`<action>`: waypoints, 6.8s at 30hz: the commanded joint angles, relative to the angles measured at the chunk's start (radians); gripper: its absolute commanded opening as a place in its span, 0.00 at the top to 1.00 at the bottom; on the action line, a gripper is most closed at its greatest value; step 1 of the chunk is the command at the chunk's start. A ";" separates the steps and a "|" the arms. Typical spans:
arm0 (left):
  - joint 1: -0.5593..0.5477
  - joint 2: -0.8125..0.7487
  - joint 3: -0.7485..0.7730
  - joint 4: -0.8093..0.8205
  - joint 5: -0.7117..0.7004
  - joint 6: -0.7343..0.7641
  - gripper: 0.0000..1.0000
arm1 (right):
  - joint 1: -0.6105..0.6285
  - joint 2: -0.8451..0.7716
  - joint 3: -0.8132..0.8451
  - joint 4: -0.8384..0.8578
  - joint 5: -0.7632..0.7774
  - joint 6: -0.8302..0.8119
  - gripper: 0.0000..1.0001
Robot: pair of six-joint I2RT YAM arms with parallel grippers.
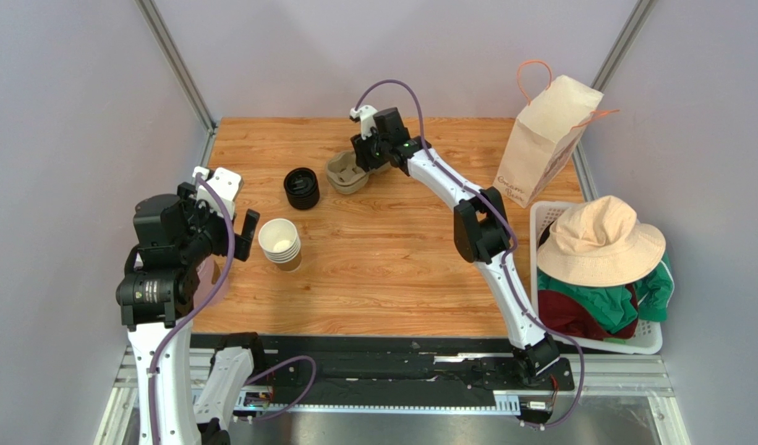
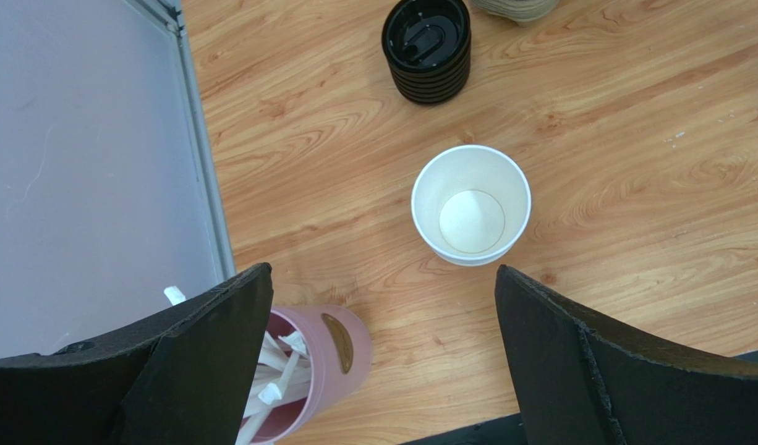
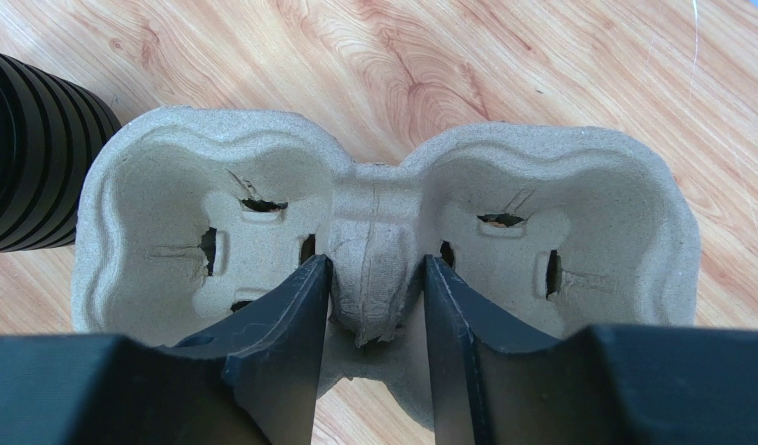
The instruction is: Pack the takeout coffee
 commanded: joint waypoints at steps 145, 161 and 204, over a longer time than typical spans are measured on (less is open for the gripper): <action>-0.924 1.848 1.244 1.439 0.585 0.357 0.15 | -0.602 -1.637 -0.849 -0.144 0.766 -0.129 0.69; -0.941 1.945 1.370 1.495 0.326 0.551 0.12 | -0.602 -1.558 -0.834 -0.097 0.804 -0.112 0.69; -0.697 1.152 0.876 0.360 -0.047 0.030 0.58 | -0.584 -0.748 -0.236 -0.332 0.517 -0.480 0.73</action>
